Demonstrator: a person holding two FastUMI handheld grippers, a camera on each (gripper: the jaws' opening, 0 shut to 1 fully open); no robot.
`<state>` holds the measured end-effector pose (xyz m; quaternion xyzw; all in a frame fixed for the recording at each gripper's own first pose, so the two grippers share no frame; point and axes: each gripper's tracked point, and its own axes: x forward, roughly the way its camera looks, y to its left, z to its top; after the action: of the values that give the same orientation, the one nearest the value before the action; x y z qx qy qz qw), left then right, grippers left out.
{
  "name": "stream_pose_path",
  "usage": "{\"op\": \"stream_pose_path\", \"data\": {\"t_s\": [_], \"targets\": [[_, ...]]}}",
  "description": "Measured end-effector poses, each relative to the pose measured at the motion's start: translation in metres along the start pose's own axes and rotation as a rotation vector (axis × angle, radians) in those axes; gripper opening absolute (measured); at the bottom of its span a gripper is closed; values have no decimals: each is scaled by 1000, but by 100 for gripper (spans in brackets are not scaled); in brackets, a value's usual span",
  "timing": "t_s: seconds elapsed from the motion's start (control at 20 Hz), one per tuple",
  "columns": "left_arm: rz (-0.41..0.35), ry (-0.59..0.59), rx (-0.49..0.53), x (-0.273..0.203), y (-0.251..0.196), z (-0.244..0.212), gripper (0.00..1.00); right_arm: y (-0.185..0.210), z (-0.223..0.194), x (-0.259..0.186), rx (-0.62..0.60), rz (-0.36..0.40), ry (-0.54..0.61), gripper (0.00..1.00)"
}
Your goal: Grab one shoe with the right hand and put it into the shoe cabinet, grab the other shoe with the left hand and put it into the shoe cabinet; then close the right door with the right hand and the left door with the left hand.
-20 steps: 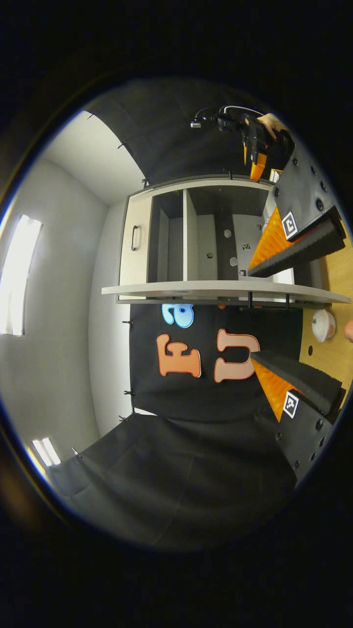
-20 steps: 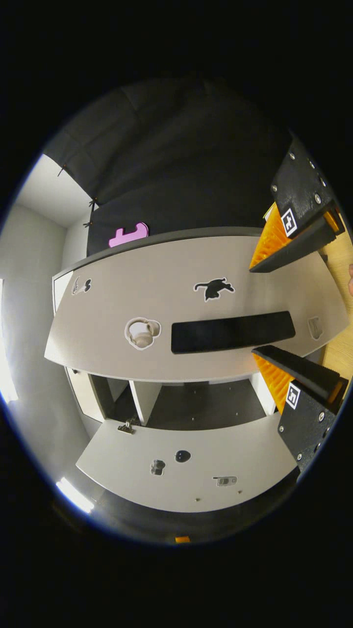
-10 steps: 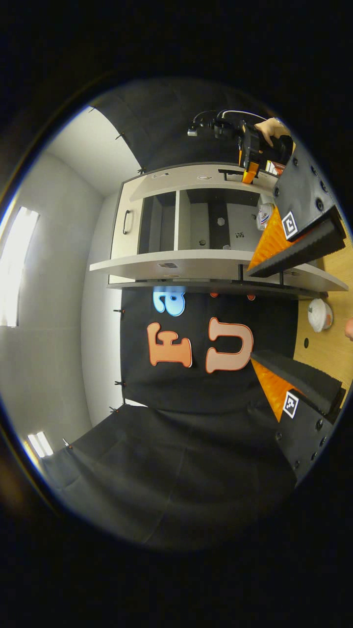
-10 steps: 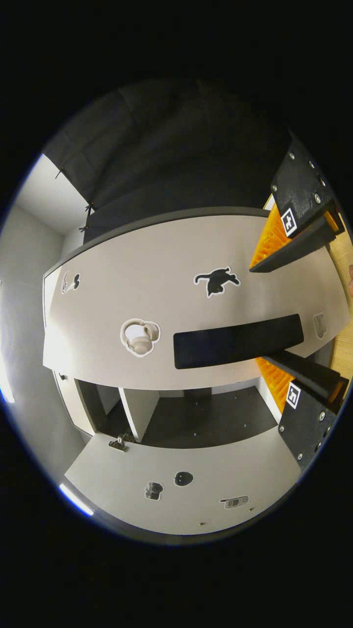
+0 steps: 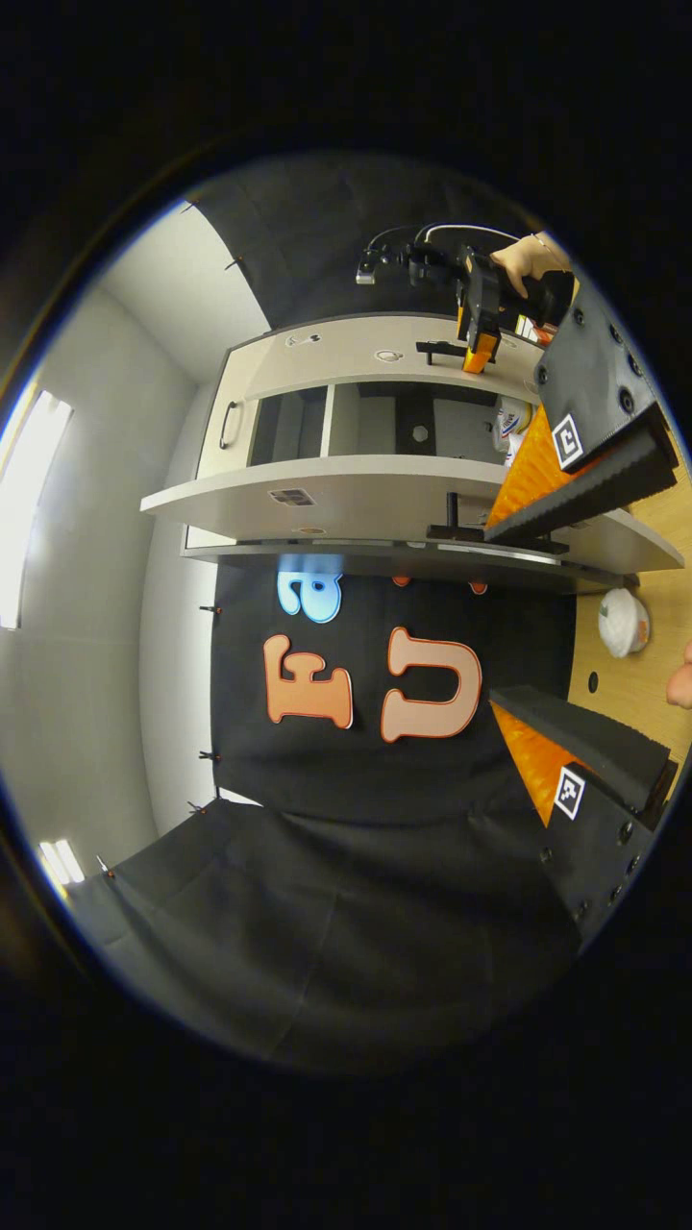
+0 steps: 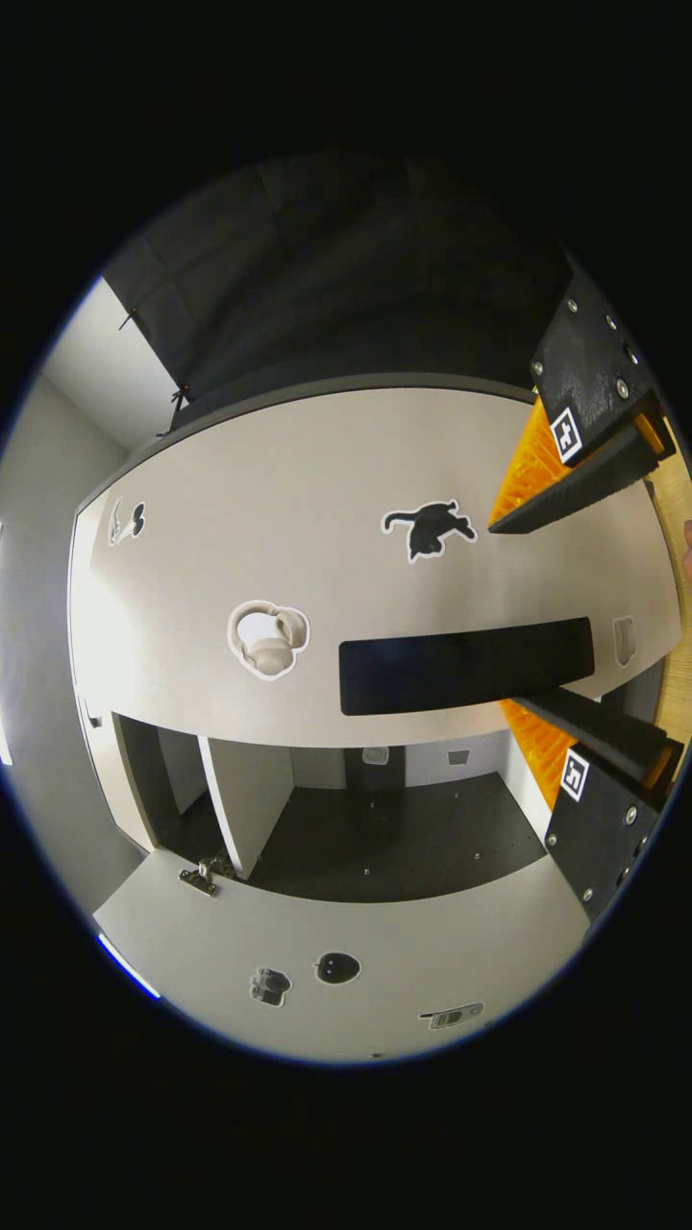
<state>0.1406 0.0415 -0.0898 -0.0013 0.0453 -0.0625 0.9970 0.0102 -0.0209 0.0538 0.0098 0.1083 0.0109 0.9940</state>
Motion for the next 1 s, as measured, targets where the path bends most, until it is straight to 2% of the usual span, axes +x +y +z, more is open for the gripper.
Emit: {"op": "stream_pose_path", "data": {"t_s": [0.05,0.1,0.3,0.45,0.85,1.0], "targets": [[2,6,-2,4,2,-4,94,-1,-1,-2,4,-2,10,92],[-1,8,0,8,3,-6,99,-1,-1,-5,2,-1,13,93],[-48,26,-10,28,-7,-15,96,-3,7,-34,3,30,15,93],[-59,49,10,39,-16,-24,99,-10,31,-64,-8,30,-27,93],[-100,89,18,53,-36,-38,96,-36,90,-126,-36,14,-135,93],[-73,108,40,58,-34,-44,92,-44,107,-148,-57,1,-188,93]]}}
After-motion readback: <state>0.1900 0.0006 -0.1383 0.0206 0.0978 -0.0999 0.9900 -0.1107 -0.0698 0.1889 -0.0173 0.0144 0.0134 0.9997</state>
